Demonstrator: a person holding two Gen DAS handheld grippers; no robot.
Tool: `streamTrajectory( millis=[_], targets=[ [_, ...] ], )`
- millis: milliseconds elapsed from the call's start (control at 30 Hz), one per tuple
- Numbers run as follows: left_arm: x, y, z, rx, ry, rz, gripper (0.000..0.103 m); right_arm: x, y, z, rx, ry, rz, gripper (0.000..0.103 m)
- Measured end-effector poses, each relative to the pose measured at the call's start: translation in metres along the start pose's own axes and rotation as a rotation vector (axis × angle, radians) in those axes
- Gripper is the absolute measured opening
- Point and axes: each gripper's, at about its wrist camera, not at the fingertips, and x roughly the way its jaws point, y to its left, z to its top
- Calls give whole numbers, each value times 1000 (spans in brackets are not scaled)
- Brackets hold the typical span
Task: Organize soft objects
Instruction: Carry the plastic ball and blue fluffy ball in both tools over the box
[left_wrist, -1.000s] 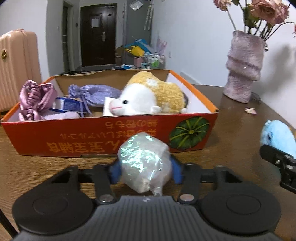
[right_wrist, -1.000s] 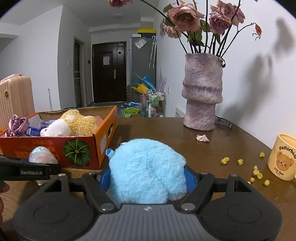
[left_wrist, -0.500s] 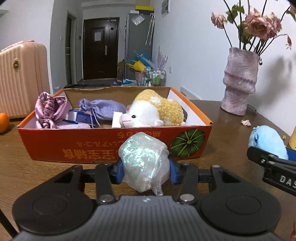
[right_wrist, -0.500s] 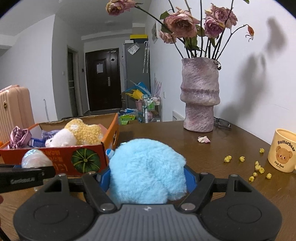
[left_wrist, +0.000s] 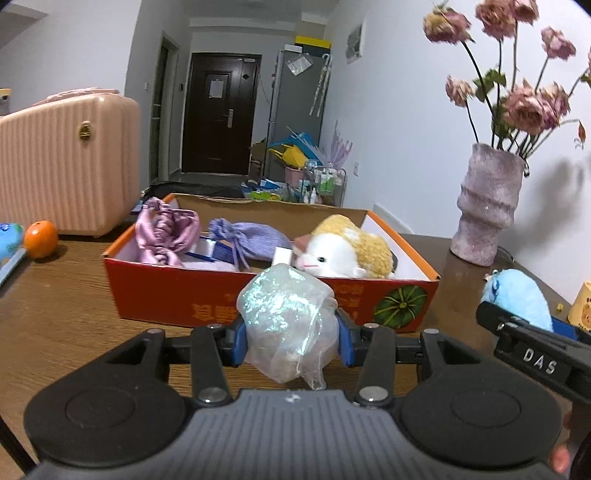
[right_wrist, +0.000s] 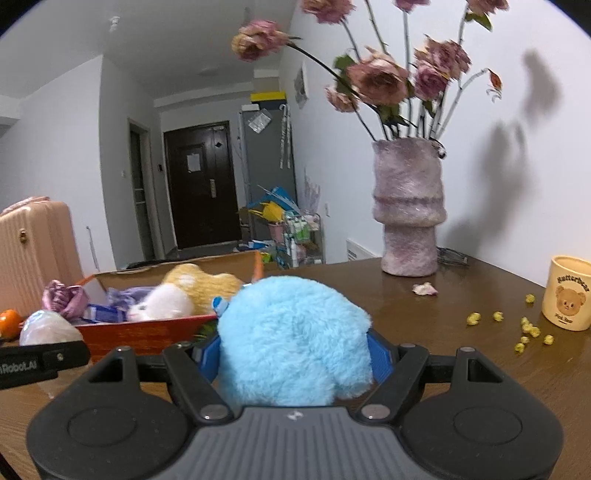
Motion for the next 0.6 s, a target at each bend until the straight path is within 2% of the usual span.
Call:
streamTrajectory(
  millis=[600],
  targets=[
    [-30,58,11,-33,-93,57,46,-11,75,-6,-27,-76,80,75]
  ],
)
